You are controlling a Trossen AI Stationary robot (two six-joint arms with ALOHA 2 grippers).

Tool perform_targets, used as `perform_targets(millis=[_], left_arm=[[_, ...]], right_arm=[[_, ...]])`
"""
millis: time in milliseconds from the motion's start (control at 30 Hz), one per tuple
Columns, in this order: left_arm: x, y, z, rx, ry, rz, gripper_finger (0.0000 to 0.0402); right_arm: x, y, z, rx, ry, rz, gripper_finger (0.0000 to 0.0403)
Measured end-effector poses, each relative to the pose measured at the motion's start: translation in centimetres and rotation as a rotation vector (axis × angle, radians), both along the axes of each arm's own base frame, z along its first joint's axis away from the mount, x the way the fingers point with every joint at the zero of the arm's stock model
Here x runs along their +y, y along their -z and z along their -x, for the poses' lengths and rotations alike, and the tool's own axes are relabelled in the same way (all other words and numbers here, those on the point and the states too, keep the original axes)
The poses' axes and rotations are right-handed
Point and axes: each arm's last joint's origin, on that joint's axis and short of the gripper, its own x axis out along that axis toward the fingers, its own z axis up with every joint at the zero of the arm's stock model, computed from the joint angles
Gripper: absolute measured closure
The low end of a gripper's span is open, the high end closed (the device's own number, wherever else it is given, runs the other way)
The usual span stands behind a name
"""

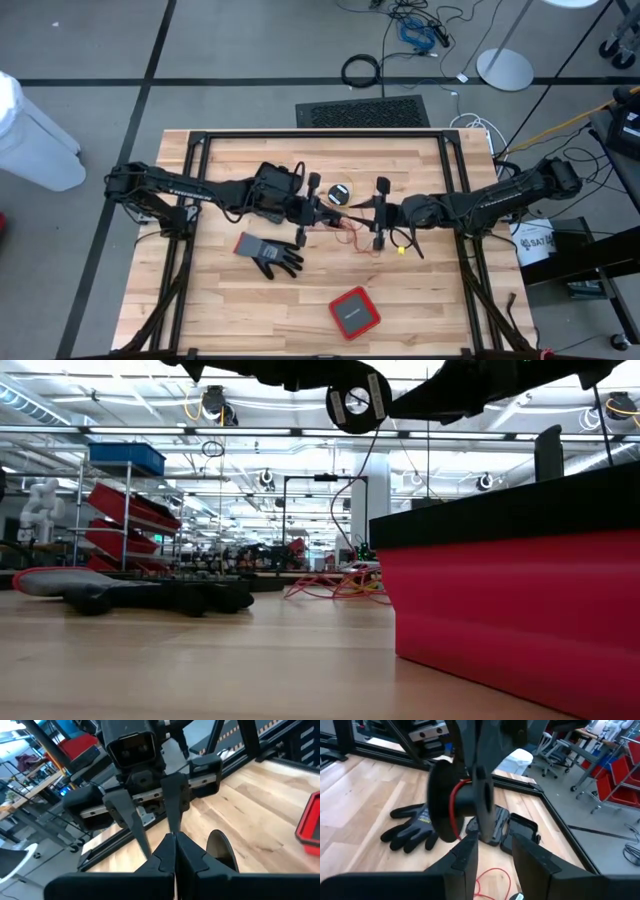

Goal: Coil cords
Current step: Coil the red wire onto the spool

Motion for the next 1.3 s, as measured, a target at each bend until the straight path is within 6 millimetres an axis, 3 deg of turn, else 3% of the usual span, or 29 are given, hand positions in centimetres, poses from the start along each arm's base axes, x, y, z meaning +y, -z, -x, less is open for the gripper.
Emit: perform_targets(millis=[400,867,1033,1300], left_arm=[[-0.1,1.7,-1.2,0.027,0.032,0.040,0.0401],[0.2,1.7,-1.1,0.045,0.012,0.071,0.0400],[0.4,1.6,-1.1,0.042,-0.063,0.101,0.0365],[0.7,0.9,-0.8,0.006,-0.184,0.077,0.0263]], right_arm=[[-0.3,1.5,-1.6,0.011,-0.023,-0.001,0.0305],[-0.3,1.6,-1.4,0.035,-0.023,0.017,0.0398],[-0.5,1.7,-1.3,0.051,0.027,0.036,0.0402],[-0.5,1.8,-1.2,0.072,0.118,0.100,0.0403]])
